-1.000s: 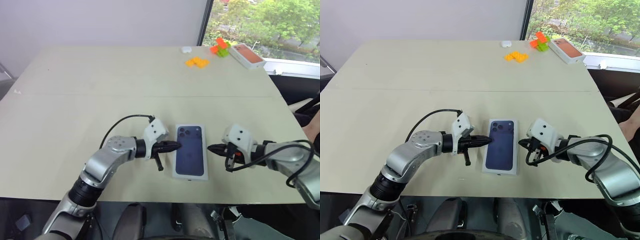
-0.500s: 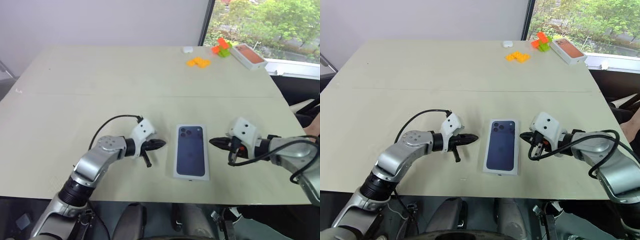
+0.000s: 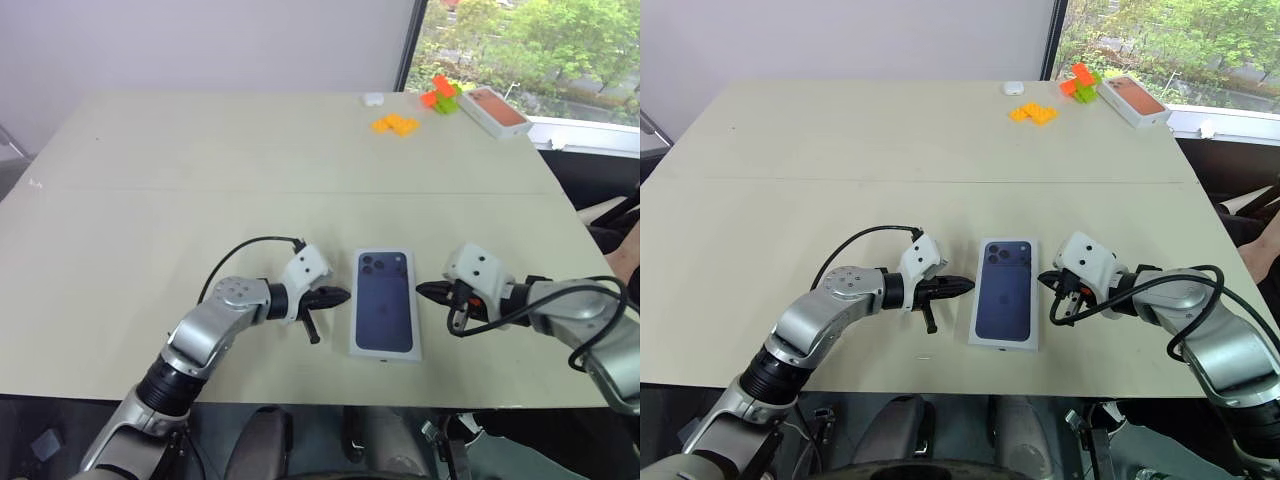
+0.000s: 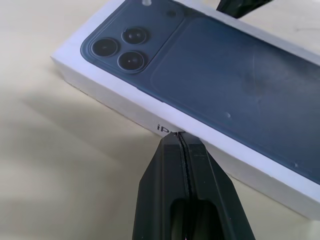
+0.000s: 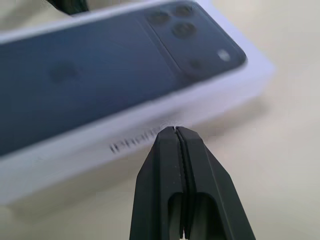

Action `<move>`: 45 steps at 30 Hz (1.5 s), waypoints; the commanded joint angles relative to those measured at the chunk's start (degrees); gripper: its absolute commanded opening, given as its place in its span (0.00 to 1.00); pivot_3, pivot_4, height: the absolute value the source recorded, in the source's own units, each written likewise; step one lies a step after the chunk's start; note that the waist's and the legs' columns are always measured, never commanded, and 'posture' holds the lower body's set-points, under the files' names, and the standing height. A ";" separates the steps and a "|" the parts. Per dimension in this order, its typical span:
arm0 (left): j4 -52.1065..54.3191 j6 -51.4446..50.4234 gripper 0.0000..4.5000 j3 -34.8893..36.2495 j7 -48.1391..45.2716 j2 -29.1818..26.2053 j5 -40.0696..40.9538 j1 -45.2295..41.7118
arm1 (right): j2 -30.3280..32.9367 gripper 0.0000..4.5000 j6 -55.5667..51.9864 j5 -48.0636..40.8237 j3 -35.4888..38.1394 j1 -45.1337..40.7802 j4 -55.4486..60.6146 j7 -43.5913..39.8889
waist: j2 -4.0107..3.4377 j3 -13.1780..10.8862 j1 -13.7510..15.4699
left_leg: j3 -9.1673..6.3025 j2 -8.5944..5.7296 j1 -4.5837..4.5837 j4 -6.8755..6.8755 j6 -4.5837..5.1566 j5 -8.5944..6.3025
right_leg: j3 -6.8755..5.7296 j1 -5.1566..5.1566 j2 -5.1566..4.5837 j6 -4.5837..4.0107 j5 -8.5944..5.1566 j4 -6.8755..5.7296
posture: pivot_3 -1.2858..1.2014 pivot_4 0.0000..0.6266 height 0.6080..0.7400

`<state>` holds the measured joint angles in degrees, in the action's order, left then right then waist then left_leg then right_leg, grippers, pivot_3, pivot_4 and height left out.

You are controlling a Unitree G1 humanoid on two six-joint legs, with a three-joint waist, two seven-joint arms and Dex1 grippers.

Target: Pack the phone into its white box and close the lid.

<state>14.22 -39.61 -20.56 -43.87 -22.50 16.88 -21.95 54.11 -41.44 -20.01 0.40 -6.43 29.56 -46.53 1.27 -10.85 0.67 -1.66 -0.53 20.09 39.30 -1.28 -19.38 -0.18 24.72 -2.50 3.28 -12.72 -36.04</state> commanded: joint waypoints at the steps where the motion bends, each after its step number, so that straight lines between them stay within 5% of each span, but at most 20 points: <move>1: 2.55 0.03 0.00 0.76 -0.30 0.84 1.58 0.27 | -0.28 0.01 0.05 -1.21 1.22 -0.09 2.41 -0.54 | 0.00 0.00 -0.01 | 0.00 0.00 0.00 0.00 0.00 0.00 | 0.00 0.00 -0.01 0.00 0.00 0.00 | 0.52 0.24 1.00; 33: 3.03 -0.44 0.00 1.63 -1.13 2.79 3.36 -0.33 | 0.90 0.01 1.40 1.02 1.21 2.65 2.51 -1.36 | 0.00 0.00 0.03 | 0.00 -0.01 0.00 0.00 0.00 0.00 | 0.00 0.00 -0.01 0.00 0.00 0.00 | 0.52 0.24 1.00; 45: 3.12 -1.78 0.00 9.97 -0.51 1.70 8.72 -1.30 | -0.91 0.01 -1.72 -6.88 7.46 0.09 4.16 -2.82 | 0.00 0.00 0.10 | -0.03 0.06 -0.04 0.00 0.00 0.00 | -0.01 -0.01 0.06 0.00 0.00 -0.03 | 0.52 0.24 1.00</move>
<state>14.80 -41.26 -11.04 -44.46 -21.52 24.24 -22.07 53.39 -42.88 -25.48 7.74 -5.99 31.42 -49.24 1.27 -10.85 0.77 -1.70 -0.48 20.07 39.30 -1.28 -19.38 -0.19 24.71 -2.45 3.28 -12.72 -36.07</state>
